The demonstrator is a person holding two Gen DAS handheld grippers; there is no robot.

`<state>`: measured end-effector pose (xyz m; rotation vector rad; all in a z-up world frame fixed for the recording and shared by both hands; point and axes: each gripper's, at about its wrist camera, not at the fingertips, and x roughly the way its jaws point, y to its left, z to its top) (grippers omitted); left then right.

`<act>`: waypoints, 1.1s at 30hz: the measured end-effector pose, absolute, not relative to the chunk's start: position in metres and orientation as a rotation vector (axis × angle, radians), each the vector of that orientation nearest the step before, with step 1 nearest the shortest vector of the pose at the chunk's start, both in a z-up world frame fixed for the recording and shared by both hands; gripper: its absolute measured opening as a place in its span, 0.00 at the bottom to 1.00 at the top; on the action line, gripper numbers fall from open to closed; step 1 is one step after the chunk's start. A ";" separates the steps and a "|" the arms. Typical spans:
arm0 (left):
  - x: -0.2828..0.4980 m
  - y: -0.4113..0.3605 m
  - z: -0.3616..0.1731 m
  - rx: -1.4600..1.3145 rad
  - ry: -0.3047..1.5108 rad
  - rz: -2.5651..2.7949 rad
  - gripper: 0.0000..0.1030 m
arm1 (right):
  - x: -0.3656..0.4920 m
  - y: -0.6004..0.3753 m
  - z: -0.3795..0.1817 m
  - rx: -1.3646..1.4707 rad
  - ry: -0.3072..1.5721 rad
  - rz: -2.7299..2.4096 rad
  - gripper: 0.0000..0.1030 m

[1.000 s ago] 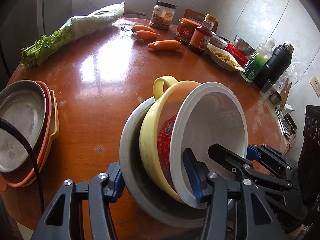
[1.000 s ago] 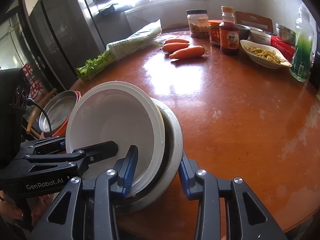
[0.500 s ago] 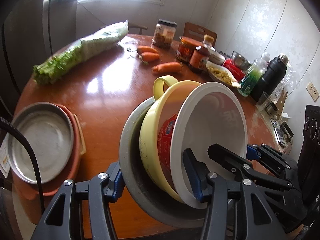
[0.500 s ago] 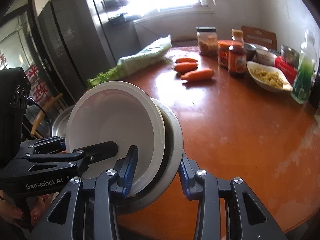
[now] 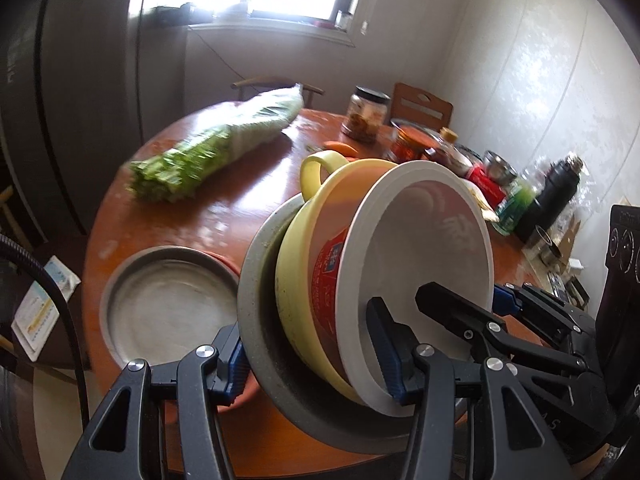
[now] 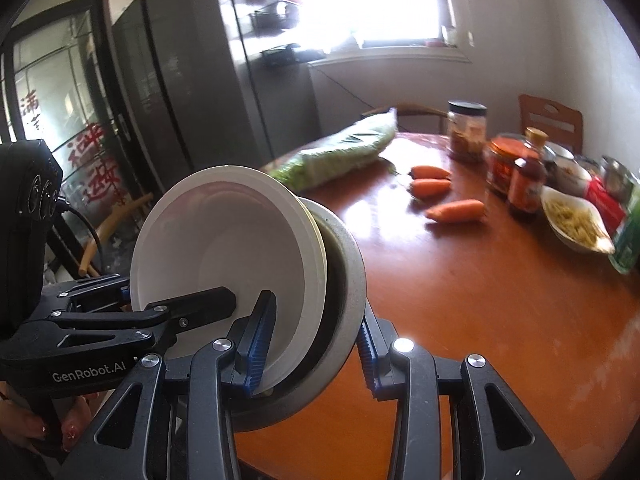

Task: Organize plates and bowls
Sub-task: 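Carry the bowl stack over the steel pan on the pink bowls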

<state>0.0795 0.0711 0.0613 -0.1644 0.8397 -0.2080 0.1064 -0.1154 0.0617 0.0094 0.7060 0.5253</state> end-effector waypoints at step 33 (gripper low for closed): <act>0.086 0.172 0.045 -0.233 0.861 -0.059 0.51 | 0.136 -0.004 0.040 -0.073 0.769 0.667 0.39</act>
